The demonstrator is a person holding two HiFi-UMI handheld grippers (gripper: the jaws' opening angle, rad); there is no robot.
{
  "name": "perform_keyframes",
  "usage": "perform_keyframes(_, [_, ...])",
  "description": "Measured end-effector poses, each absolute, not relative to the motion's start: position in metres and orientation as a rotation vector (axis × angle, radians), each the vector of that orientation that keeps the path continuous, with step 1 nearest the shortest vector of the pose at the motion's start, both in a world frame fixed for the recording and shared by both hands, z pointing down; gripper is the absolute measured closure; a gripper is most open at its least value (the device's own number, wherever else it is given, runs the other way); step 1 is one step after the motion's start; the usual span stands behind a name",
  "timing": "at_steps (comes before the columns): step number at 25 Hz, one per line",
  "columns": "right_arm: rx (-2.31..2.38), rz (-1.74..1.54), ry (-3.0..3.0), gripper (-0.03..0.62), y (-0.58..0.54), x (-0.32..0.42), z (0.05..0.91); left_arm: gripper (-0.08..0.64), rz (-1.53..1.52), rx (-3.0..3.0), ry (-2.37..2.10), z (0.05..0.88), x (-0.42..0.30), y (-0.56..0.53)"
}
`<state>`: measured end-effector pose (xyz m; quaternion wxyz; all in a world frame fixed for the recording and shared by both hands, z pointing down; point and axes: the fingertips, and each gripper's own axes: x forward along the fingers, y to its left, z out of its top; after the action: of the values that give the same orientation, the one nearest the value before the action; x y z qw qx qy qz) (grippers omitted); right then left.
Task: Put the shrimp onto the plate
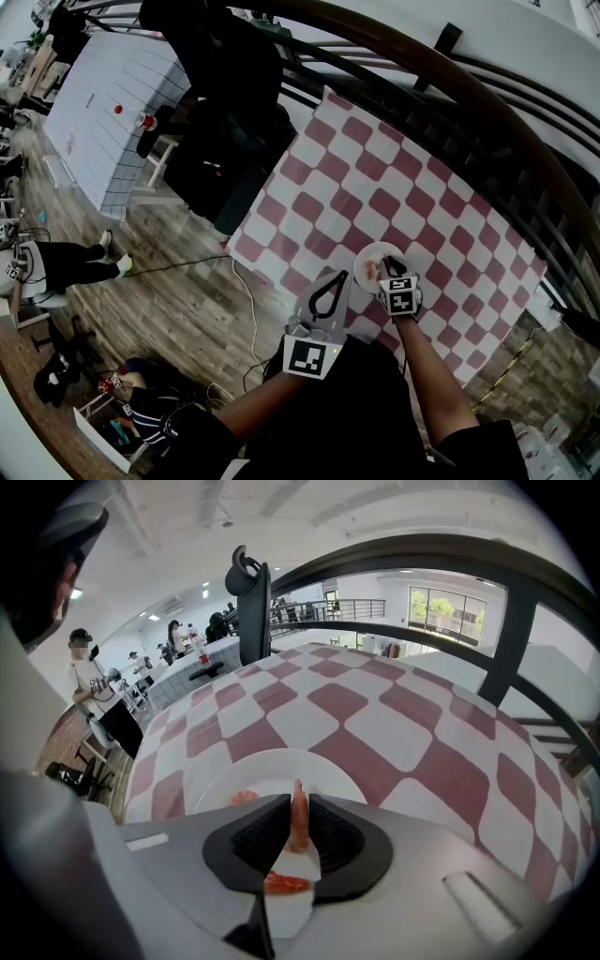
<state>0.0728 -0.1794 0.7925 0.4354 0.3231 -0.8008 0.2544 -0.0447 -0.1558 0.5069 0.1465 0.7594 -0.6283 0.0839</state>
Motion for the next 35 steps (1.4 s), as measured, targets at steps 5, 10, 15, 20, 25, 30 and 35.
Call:
perform_keyframes(5, [0.819, 0.627, -1.997, 0.531, -0.179, 0.071, 0.793, 0.552, 0.257, 2.181, -1.844, 0.504, -0.055, -0.152])
perform_keyframes(10, [0.847, 0.63, -2.003, 0.503, -0.179, 0.073, 0.794, 0.551, 0.262, 2.196, -1.855, 0.504, -0.055, -0.152])
perform_keyframes(15, [0.872, 0.652, -2.026, 0.503, -0.178, 0.074, 0.782, 0.552, 0.252, 2.197, -1.842, 0.503, -0.049, -0.149])
perform_keyframes(20, [0.899, 0.659, -2.065, 0.514, -0.175, 0.071, 0.76, 0.551, 0.257, 2.248, -1.797, 0.5, -0.036, -0.149])
perform_keyframes(25, [0.948, 0.677, -2.101, 0.515, -0.169, 0.075, 0.739, 0.552, 0.225, 2.288, -1.761, 0.493, -0.026, -0.146])
perform_keyframes(30, [1.069, 0.694, -2.15, 0.528, -0.166, 0.085, 0.7, 0.552, 0.197, 2.33, -1.701, 0.488, -0.02, -0.14])
perform_keyframes(35, [1.298, 0.705, -2.212, 0.568, -0.167, 0.1, 0.642, 0.552, 0.194, 2.379, -1.662, 0.482, -0.015, -0.137])
